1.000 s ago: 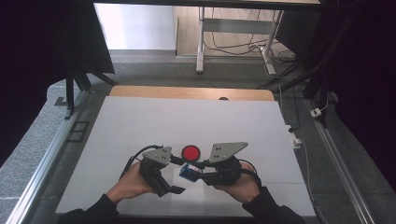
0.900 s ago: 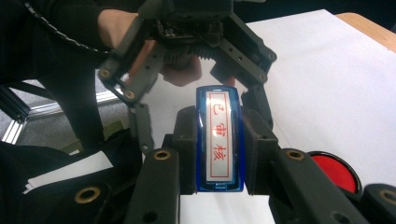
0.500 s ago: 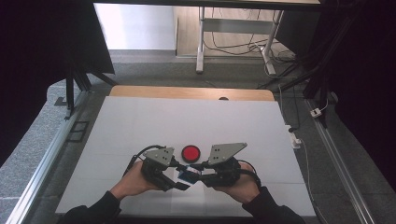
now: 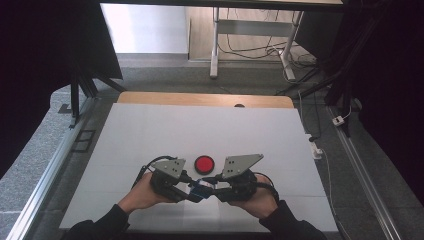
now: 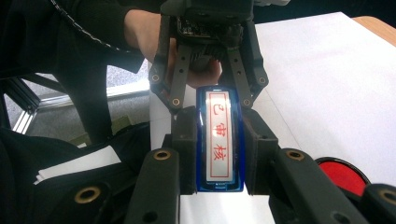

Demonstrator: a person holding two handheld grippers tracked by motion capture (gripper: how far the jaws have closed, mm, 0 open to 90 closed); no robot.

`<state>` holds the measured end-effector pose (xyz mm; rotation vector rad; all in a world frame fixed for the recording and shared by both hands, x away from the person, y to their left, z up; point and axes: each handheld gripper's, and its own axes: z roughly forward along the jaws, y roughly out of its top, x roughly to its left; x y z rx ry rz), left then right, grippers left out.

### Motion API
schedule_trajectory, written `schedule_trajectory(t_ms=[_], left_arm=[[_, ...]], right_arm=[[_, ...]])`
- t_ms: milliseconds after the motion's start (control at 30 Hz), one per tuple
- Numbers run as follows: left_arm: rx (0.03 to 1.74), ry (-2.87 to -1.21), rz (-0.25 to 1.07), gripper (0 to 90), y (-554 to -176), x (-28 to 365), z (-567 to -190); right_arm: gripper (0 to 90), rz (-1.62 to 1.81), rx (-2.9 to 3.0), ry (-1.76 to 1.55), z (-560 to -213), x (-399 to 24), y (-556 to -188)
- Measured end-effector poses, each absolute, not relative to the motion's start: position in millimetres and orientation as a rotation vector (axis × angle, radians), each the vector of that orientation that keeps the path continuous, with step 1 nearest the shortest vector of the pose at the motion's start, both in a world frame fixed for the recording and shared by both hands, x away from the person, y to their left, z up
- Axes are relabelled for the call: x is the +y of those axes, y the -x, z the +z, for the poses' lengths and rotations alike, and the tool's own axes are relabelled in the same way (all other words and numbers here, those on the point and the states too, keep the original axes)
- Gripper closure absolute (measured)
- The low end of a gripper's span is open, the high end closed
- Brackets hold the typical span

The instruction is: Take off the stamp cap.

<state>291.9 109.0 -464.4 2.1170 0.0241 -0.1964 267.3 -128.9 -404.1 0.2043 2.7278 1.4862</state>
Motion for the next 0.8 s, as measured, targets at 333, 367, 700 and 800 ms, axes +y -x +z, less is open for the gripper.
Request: schedule_trajectory(t_ms=[333, 367, 700, 800], left_arm=[[-0.009, -2.091, -0.202, 67.4, -291.7, 110.6, -465.7], [-0.009, -2.091, -0.202, 67.5, -291.7, 110.6, -465.7], [-0.026, -2.054, -0.194, 68.3, -292.1, 113.0, -467.1], [-0.026, -2.053, -0.197, 68.4, -292.2, 113.4, -467.0]], right_arm=[[71.4, 1.490, 2.727, -0.194, -403.6, -128.9, -266.4], [71.4, 1.490, 2.727, -0.194, -403.6, -128.9, -266.4], [71.4, 1.514, 2.714, -0.198, -403.1, -129.1, -265.6], [71.4, 1.518, 2.712, -0.197, -403.1, -129.1, -265.5]])
